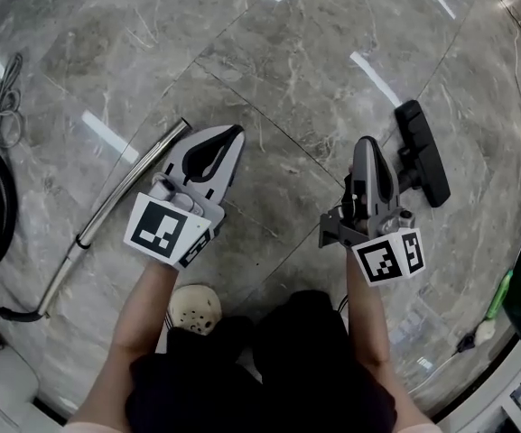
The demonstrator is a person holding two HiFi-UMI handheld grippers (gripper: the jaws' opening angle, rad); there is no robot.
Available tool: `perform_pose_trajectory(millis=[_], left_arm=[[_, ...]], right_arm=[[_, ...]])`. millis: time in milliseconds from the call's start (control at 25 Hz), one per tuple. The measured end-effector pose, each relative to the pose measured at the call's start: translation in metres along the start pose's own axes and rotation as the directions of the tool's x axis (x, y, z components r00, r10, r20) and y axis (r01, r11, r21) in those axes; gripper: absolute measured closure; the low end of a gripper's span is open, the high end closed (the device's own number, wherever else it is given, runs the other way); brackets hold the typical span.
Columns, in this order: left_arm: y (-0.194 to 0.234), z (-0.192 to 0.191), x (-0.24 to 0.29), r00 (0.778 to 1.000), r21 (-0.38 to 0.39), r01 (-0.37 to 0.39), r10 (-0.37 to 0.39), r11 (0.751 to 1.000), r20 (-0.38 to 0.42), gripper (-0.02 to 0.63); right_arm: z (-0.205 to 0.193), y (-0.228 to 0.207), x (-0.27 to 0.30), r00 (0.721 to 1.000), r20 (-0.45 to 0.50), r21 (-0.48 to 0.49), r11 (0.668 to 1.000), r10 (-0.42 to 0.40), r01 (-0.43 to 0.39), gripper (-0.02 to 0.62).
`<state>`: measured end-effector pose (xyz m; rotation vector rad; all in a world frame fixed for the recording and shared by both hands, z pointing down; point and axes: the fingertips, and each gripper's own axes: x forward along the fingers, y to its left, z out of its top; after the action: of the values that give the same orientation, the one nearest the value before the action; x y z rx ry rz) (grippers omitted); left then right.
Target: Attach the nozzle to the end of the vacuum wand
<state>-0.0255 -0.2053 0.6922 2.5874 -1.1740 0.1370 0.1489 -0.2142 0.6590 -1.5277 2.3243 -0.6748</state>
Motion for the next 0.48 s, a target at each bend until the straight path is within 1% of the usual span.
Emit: perform_pose_trajectory(millis=[160,240,360,480], left_arm=[[-0.005,-0.002,-0.005,1.000,0.031,-0.005,0.006,1.000,-0.016,0.595],[-0.003,-0.002,-0.007,1.000,0.030,-0.013,0.014,0.999,-0.027,0.595],[0.001,-0.007,-0.012,0.996,0.051,-0.022,0.026,0.998,-0.084,0.595],[0.004,-0.011,-0.019,0.986,0.093,-0.025,0.040,0.995,-0.161,0.594]], right_arm=[[0.000,-0.002,-0.011,1.000,0.003,0.033,0.999,-0.025,0.024,0.580],[0.003,-0.001,-0.012,1.000,0.006,0.034,0.999,-0.023,0.023,0.580],[0.004,-0.001,-0.015,1.000,-0.003,0.005,1.000,-0.024,0.024,0.578],[0.003,-0.009,-0.022,0.999,-0.006,0.024,0.999,-0.043,0.044,0.578]])
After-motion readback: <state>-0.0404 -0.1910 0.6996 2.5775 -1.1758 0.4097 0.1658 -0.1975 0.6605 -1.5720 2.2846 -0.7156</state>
